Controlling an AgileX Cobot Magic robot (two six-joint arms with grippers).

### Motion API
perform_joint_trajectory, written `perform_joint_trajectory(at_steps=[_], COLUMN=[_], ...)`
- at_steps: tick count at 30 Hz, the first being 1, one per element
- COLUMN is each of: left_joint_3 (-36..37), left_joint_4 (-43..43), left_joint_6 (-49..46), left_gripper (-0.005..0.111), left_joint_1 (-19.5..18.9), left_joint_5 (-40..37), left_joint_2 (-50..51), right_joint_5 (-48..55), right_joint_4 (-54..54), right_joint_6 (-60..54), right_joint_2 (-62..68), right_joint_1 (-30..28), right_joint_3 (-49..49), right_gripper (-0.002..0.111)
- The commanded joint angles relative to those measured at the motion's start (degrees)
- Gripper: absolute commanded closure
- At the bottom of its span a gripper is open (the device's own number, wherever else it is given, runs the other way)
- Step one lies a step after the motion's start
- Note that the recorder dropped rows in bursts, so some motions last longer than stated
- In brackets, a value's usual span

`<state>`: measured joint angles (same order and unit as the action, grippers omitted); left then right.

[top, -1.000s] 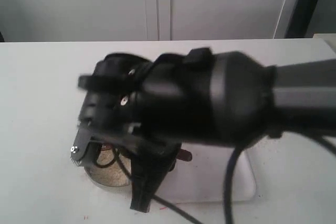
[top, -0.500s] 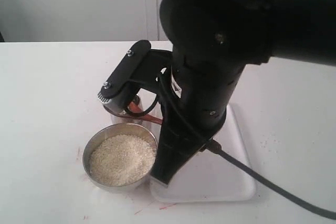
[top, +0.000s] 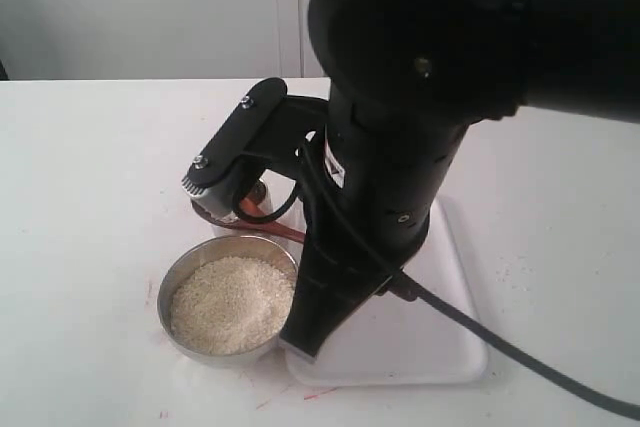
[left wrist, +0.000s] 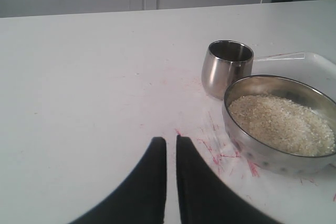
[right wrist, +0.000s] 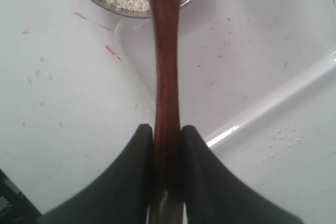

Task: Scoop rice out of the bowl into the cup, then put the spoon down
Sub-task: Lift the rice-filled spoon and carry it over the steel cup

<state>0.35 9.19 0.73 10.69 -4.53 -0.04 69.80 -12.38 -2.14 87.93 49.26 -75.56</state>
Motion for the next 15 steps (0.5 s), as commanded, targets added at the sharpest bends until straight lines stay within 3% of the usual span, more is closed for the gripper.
perform_joint_trajectory(at_steps=[1, 9, 15], left_joint_3=[-0.4, -0.4, -0.4], left_joint_4=[0.6, 0.6, 0.6], left_joint_6=[0.3, 0.3, 0.3], left_gripper=[0.092, 0.092, 0.092], left_joint_1=[0.1, 0.1, 0.1], left_joint_5=[0.2, 0.2, 0.2], left_joint_2=[0.0, 0.0, 0.0], right_joint_5=[0.2, 0.2, 0.2], right_joint_4=[-0.4, 0.1, -0.1], right_joint_6=[2.5, 7.6, 7.6], right_joint_2=[-0.4, 0.5, 7.9], right_joint_1=[-0.6, -10.1, -11.6], right_joint_3=[-0.3, -5.3, -14.4], right_gripper=[0.108, 0.108, 0.108])
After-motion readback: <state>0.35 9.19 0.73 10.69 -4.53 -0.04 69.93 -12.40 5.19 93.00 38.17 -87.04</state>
